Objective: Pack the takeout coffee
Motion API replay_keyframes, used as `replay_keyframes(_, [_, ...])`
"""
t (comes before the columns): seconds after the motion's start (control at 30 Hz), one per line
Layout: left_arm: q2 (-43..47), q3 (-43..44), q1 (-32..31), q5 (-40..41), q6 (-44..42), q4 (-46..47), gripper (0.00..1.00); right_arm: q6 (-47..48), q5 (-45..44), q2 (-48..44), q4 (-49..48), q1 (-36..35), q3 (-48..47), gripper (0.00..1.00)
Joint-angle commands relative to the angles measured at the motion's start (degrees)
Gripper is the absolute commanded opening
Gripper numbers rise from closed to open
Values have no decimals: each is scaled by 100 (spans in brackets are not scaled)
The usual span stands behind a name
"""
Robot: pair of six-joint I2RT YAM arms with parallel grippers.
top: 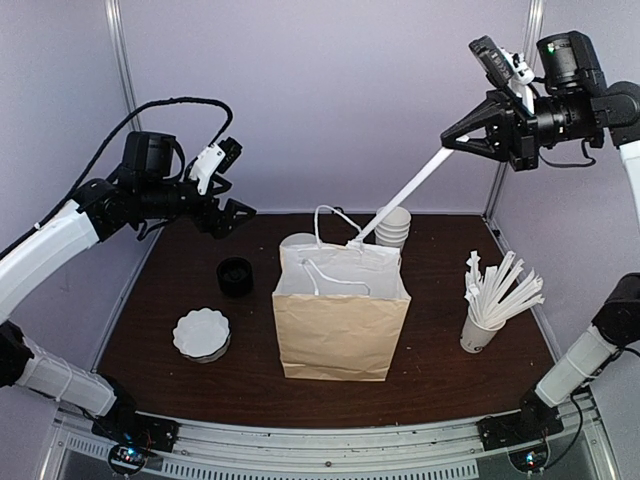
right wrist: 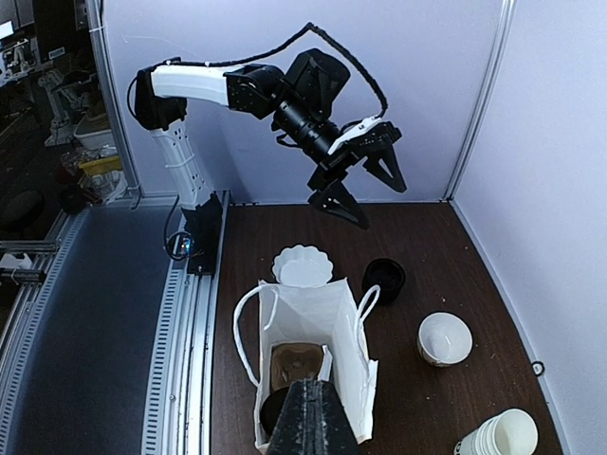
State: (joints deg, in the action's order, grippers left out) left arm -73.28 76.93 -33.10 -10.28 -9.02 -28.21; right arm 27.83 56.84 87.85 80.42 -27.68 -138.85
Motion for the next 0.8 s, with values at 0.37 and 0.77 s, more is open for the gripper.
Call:
replay_keyframes(0.37, [55,-239,111,-245,184,396,93,1014,-2259,1983,230,-2041,-501,0])
replay_keyframes(0.77, [74,-349,111,2,261,460,93,1114,-3046,2468,83,-2135,-1591,78])
